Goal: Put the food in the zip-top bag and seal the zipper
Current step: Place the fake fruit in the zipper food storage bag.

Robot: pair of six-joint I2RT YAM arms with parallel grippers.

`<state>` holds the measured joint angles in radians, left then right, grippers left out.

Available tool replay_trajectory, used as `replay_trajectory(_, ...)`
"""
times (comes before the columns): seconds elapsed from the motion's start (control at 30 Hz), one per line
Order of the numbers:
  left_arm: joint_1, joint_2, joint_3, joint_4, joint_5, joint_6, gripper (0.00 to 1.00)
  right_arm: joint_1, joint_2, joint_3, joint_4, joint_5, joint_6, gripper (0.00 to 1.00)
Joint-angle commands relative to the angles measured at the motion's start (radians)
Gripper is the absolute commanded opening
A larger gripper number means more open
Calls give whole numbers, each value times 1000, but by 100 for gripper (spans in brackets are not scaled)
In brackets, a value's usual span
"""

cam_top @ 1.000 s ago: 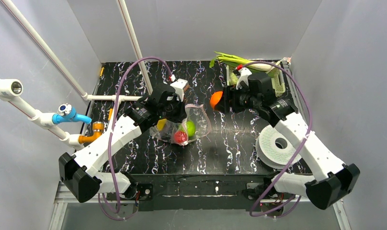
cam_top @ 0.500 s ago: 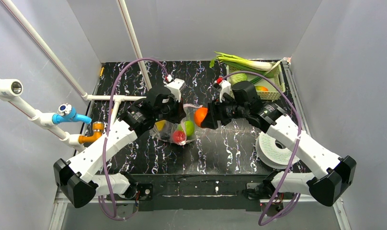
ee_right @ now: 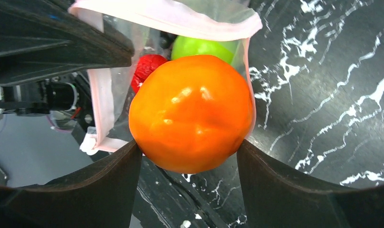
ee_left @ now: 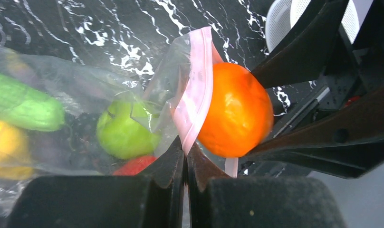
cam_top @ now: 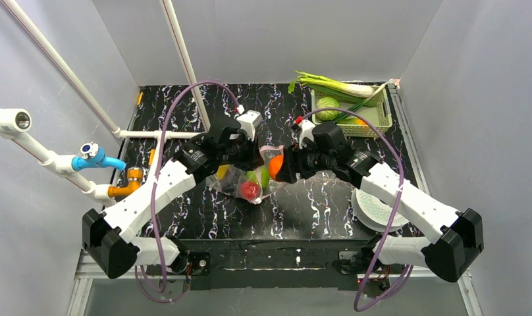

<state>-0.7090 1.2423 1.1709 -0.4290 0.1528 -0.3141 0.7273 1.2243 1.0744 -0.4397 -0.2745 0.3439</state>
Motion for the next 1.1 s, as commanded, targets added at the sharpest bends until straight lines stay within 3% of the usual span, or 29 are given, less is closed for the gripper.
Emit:
replay_trajectory(0.0, -4, 40, -13, 45, 135, -66, 0, 3, -49, -65, 48, 96, 25, 4)
replay_trajectory(0.23, -15, 97, -10, 66, 227, -104, 0, 3, -70, -198, 175, 110, 93, 3)
replay_trajectory(1.07, -102, 128, -25, 86, 234, -131, 0, 1, -2, -322, 341, 177, 203, 3)
